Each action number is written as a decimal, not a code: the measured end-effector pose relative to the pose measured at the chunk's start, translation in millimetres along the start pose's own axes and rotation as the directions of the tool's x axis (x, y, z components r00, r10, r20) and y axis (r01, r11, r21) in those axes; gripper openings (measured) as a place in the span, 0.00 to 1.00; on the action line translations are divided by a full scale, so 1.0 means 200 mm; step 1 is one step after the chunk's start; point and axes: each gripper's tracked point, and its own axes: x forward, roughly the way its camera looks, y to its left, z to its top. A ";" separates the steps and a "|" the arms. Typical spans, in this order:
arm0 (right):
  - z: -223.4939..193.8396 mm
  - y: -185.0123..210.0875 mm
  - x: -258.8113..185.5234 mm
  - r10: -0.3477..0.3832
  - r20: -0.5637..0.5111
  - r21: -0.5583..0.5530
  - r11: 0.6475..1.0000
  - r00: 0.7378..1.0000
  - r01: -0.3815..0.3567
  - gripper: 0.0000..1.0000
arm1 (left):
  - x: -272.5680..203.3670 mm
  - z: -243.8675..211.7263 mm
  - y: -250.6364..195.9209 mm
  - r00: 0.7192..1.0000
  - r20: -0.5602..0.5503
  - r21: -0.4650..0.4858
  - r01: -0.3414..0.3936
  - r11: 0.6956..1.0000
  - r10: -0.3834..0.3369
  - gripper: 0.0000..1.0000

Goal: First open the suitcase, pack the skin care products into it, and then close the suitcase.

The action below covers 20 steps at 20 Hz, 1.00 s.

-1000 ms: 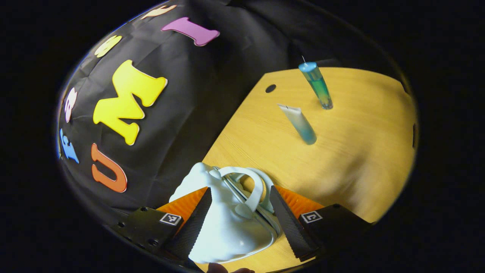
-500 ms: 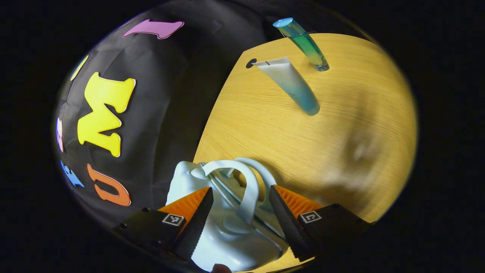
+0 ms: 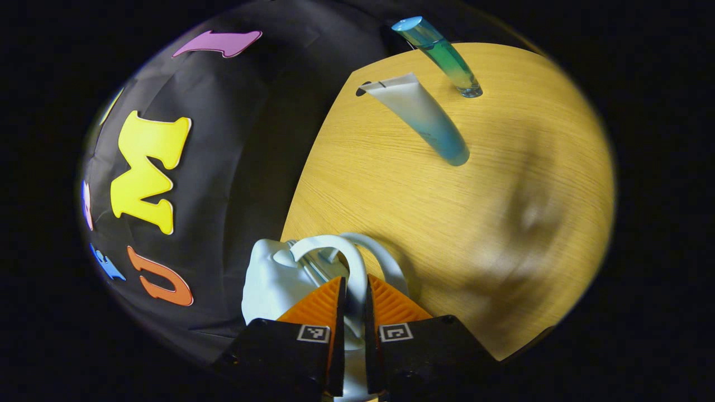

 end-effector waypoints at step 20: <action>0.16 0.49 0.03 0.196 0.044 -0.005 0.981 0.980 -0.196 0.80 | -0.58 -0.72 1.26 0.915 0.165 -0.743 -0.130 0.656 0.368 0.03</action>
